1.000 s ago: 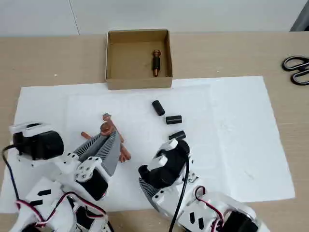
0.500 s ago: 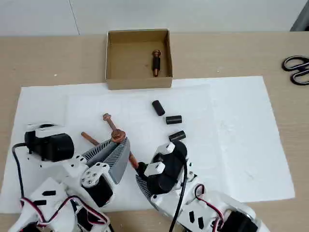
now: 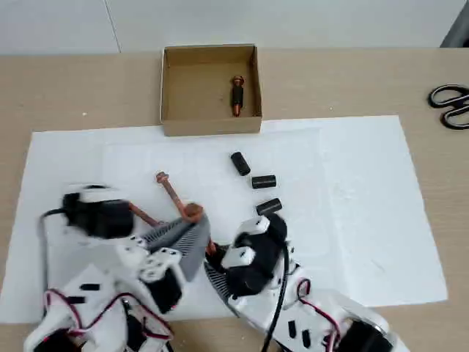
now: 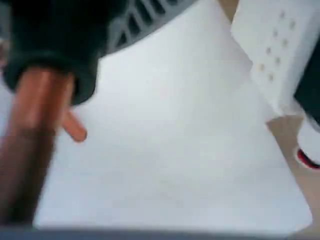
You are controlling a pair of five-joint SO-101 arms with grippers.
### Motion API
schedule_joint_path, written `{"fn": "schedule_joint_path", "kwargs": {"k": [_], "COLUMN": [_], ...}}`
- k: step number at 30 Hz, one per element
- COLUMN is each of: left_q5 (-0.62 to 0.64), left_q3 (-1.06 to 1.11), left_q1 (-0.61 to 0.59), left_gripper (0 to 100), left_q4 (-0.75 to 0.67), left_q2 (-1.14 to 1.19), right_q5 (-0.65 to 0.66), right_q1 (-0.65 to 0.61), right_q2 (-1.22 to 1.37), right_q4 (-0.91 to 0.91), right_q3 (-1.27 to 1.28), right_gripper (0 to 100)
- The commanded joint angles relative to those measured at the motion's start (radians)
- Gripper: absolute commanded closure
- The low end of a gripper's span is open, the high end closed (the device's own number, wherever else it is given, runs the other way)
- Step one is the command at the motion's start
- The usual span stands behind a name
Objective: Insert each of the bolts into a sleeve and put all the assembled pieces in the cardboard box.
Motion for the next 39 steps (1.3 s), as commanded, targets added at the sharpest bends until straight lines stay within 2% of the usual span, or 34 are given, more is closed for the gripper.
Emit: {"fn": "schedule_joint_path", "kwargs": {"k": [1,8,12,18,27,35,39], "left_q5": [-0.005,-0.006,-0.035,-0.087,-0.143,-0.143,-0.143], "left_q3": [0.002,-0.004,-0.005,-0.005,0.051,0.064,0.062], "left_q1": [0.006,0.009,0.060,0.092,0.101,0.101,0.100], "left_gripper": [100,100,100,100,100,99,91], "left_q4": [-0.005,0.034,0.095,0.158,0.180,0.172,0.173], "left_q2": [-0.003,-0.003,-0.005,-0.006,-0.003,-0.005,-0.005], "right_q5": [0.008,0.012,0.012,0.058,0.068,0.068,0.068], "right_q1": [-0.007,-0.007,-0.004,0.067,0.070,0.070,0.070], "right_q2": [-0.002,-0.002,-0.002,-0.004,-0.004,-0.004,-0.004], "right_q4": [-0.033,-0.039,-0.041,-0.042,-0.042,-0.041,-0.041], "right_q3": [-0.006,-0.008,-0.009,-0.015,-0.044,-0.044,-0.041], "right_gripper": [99.5,99.5,99.5,99.5,99.5,99.5,99.5]}}
